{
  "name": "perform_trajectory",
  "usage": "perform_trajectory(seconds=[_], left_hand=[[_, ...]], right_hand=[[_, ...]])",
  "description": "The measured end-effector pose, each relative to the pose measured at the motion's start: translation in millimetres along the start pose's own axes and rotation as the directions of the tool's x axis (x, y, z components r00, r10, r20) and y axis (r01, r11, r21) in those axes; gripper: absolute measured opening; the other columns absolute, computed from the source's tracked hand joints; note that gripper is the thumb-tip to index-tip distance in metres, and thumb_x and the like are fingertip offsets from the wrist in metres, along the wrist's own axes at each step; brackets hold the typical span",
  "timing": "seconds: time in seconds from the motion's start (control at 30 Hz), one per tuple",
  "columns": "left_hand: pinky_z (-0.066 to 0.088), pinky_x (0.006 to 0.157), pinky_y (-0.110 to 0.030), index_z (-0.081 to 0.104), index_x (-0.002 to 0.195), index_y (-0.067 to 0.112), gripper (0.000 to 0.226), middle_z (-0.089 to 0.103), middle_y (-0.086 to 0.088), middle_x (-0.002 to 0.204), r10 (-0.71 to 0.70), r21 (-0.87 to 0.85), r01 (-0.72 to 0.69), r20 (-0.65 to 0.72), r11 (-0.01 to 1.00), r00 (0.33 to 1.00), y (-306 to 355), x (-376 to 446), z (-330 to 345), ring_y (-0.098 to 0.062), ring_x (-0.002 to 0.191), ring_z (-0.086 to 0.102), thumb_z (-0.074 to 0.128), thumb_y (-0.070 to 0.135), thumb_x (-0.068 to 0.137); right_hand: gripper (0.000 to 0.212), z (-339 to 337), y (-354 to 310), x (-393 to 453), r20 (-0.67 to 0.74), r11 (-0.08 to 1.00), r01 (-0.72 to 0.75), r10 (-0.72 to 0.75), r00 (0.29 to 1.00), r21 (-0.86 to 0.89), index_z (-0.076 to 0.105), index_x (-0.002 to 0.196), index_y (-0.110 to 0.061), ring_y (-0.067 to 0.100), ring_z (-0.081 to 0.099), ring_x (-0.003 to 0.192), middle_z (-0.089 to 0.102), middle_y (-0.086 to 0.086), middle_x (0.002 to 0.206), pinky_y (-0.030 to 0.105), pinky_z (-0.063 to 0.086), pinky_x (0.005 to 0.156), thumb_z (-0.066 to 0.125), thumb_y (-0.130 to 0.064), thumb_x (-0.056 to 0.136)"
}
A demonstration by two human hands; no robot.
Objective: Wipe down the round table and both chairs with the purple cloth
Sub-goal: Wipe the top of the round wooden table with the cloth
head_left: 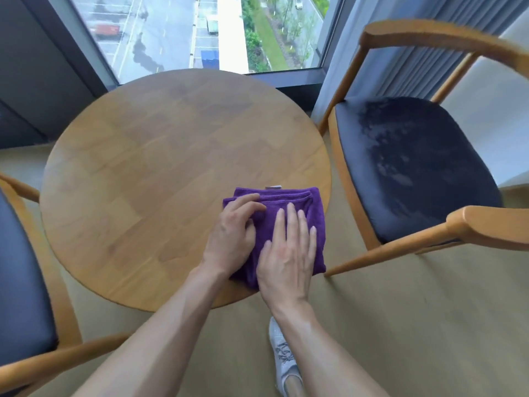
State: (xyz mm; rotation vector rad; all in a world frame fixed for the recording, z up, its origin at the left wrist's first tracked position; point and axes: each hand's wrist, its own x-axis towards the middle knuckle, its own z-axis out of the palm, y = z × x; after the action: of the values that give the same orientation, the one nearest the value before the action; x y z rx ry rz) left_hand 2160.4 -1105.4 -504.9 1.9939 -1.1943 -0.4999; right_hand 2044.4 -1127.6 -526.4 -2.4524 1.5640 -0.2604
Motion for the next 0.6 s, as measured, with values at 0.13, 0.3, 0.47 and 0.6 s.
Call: perform_trajectory(seconds=[0.13, 0.3, 0.47, 0.6], left_hand=[[0.041, 0.107, -0.033, 0.07, 0.113, 0.005, 0.034, 0.062, -0.006, 0.13, -0.018, 0.003, 0.018, -0.016, 1.0, 1.0, 4, 14, 4, -0.023, 0.123, 0.056, 0.053, -0.008, 0.086], [0.035, 0.11, -0.04, 0.063, 0.129, 0.007, 0.033, 0.056, -0.009, 0.138, -0.106, 0.221, 0.116, -0.055, 0.968, 0.993, -13, 30, 0, -0.028, 0.129, 0.047, 0.055, 0.02, 0.099], [0.028, 0.118, -0.046, 0.061, 0.135, 0.009, 0.039, 0.048, -0.014, 0.149, -0.075, 0.34, 0.077, -0.019, 0.937, 0.997, -24, 20, 8, -0.032, 0.141, 0.04, 0.051, 0.028, 0.102], [0.026, 0.117, -0.048, 0.058, 0.139, 0.021, 0.059, 0.048, -0.013, 0.147, -0.128, 0.493, 0.132, -0.042, 0.86, 0.991, -17, 25, 19, -0.033, 0.136, 0.041, 0.031, 0.053, 0.097]], right_hand=[[0.089, 10, 10, 0, 0.074, 0.978, -0.197, 0.192, 0.979, 0.072, 0.0, 0.159, -0.015, 0.013, -0.014, 0.153, -0.007, -0.001, 0.168, 0.054, 0.009, 0.122, 0.031, -0.064, 0.092], [0.099, 10, 9, 25, -0.013, 0.922, -0.334, 0.343, 0.939, 0.197, 0.005, 0.159, -0.008, 0.022, 0.002, 0.154, 0.003, 0.006, 0.167, 0.04, 0.021, 0.121, 0.05, -0.063, 0.089], [0.092, 14, 25, 61, 0.033, 0.696, -0.57, 0.621, 0.783, 0.436, 0.02, 0.154, -0.006, 0.036, 0.048, 0.124, 0.041, 0.018, 0.141, 0.039, 0.042, 0.097, 0.056, -0.06, 0.09], [0.078, 21, 41, 83, 0.081, 0.633, -0.639, 0.68, 0.729, 0.436, 0.038, 0.139, -0.008, 0.039, 0.056, 0.112, 0.053, 0.018, 0.129, 0.038, 0.04, 0.076, 0.053, -0.065, 0.088]])
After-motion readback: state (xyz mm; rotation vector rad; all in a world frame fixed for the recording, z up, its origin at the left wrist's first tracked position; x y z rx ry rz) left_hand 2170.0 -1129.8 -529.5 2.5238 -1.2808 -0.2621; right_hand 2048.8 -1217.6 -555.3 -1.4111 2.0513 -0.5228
